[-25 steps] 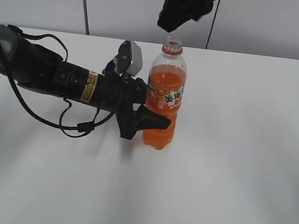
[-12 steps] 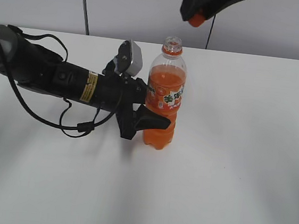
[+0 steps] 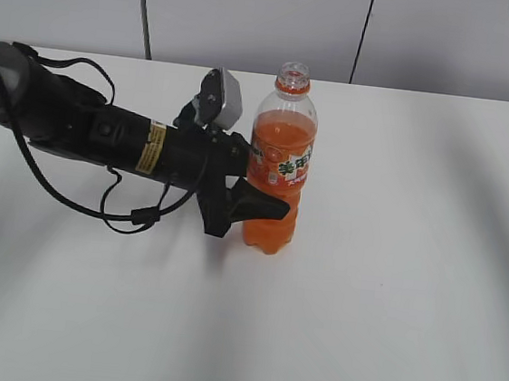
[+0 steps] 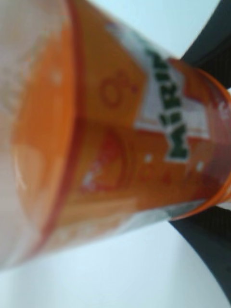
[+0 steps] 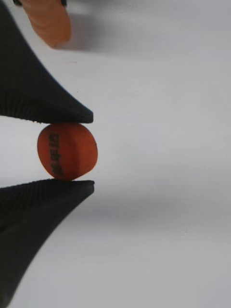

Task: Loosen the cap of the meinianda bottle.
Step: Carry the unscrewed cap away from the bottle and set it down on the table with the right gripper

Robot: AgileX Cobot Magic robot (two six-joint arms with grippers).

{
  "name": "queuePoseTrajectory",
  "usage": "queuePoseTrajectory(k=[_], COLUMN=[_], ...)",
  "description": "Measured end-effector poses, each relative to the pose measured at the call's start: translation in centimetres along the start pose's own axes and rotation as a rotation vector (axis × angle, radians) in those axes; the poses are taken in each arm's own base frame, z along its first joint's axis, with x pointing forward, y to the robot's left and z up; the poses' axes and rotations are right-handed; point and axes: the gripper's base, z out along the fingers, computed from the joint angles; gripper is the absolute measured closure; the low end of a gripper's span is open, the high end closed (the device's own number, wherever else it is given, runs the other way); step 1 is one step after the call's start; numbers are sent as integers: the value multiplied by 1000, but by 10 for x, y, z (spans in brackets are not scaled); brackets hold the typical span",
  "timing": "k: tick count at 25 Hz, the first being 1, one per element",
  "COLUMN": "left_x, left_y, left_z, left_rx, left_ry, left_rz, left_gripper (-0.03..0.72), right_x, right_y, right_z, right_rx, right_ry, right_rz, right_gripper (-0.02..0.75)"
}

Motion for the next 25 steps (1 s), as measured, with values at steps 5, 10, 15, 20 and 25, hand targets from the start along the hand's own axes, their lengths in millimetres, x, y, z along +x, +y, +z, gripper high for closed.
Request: queuePoseTrajectory(k=[5, 10, 15, 20, 25], left_x=[0, 0, 0, 0, 0], left_y=[0, 0, 0, 0, 0], left_z=[0, 0, 0, 0, 0], left_rx=[1, 2, 2, 2, 3], left_ry=[1, -1, -1, -1, -2], left_rz=[1, 1, 1, 1, 1], left_gripper=[283, 283, 283, 283, 283], right_x=[21, 67, 116, 137, 141], right_y=[-52, -56, -62, -65, -67], right_z=[32, 99, 156, 189, 202], right_rx=[48, 8, 51, 65, 72], right_ry=[73, 96, 108, 163, 169], right_rz=[89, 114, 101, 83, 71], right_gripper=[469, 469, 469, 469, 469])
